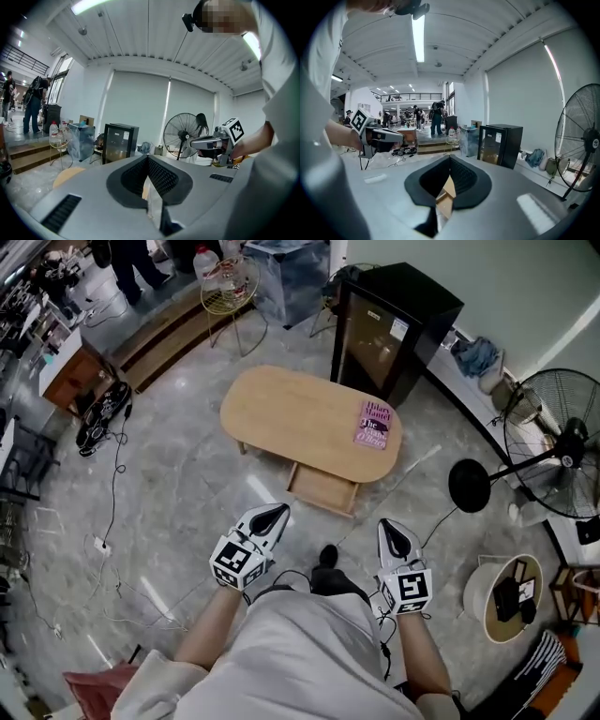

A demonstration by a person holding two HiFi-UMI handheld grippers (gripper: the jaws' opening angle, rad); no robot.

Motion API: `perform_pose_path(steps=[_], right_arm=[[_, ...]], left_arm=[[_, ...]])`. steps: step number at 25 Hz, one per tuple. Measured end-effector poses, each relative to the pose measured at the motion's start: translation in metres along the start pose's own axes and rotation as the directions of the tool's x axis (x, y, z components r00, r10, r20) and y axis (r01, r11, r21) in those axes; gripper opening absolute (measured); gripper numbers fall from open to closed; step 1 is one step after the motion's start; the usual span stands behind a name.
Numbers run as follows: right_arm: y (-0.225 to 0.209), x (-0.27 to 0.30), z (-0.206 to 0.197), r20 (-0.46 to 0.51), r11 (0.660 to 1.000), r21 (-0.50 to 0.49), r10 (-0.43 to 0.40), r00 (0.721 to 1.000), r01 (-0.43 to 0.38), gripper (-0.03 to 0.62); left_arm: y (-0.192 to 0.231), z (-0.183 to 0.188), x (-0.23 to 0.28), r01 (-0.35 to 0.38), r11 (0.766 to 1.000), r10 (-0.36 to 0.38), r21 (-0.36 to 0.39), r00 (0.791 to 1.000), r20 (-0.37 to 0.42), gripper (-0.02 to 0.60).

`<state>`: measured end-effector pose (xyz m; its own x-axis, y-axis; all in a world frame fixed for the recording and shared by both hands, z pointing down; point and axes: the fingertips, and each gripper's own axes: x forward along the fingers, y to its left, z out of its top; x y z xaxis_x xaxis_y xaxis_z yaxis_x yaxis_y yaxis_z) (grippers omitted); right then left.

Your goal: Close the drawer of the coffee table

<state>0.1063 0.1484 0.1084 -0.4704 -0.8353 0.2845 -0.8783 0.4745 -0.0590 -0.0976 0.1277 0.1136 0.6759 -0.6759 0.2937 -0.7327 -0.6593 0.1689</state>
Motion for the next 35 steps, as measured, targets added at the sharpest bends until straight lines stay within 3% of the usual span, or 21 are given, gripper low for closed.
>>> perform_pose_path(steps=[8,19,27,35], right_arm=[[-0.066,0.039,-0.008,-0.027,0.998,0.022,0.056,0.998,-0.055,0.011],[-0.095,0.064,-0.025,-0.059,0.996,0.054,0.075,0.995,-0.072,0.011],[-0.097,0.076,-0.034,-0.088,0.995,0.09,0.041,0.995,-0.033,0.011],[-0.079,0.101,-0.047,-0.132,0.994,0.1,-0.019,0.991,0.032,0.011]], left_arm=[[0.004,0.008,0.068,-0.046,0.999,0.046,-0.02,0.999,-0.011,0.008],[0.018,-0.003,0.099,-0.063,0.997,0.06,-0.047,0.996,-0.061,0.008],[0.034,-0.011,0.11,-0.028,0.999,0.025,-0.034,0.996,-0.081,0.008],[0.068,-0.032,0.118,0.059,0.996,-0.066,-0.06,0.99,-0.128,0.008]])
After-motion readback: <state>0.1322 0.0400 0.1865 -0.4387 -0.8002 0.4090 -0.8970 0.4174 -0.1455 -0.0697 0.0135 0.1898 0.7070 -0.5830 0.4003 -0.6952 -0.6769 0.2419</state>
